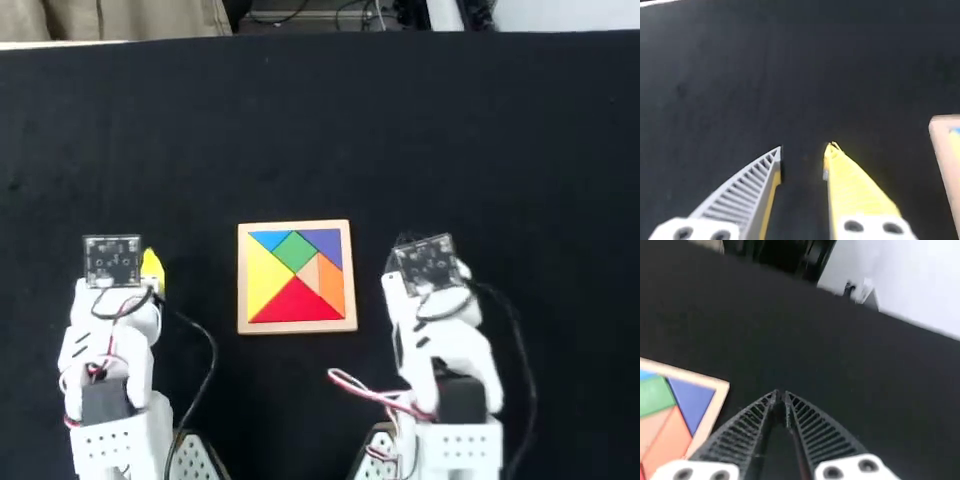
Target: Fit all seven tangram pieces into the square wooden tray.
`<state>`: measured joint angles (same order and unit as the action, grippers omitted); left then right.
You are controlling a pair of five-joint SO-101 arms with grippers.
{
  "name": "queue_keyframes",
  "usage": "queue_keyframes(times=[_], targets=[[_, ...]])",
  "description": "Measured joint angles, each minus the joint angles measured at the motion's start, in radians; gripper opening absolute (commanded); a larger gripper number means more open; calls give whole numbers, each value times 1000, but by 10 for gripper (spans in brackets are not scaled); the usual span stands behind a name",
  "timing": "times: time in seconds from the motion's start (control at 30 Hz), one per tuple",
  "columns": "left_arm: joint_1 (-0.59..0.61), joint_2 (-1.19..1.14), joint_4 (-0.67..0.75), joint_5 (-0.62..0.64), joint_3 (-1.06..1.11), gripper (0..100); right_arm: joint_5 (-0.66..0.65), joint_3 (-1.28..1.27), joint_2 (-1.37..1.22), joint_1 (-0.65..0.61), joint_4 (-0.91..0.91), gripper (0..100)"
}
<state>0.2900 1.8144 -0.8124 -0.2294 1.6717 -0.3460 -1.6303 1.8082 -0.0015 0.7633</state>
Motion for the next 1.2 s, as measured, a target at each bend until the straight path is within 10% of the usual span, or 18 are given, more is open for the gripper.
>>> queue_keyframes(times=[0.6,0.97,1.2], targets=[[-46,2,-428,17,8,102,-2,-58,0,6,474,12],[-100,2,-459,249,8,65,-2,-58,0,6,497,12],[-100,2,-459,241,8,64,315,-58,0,6,526,12]])
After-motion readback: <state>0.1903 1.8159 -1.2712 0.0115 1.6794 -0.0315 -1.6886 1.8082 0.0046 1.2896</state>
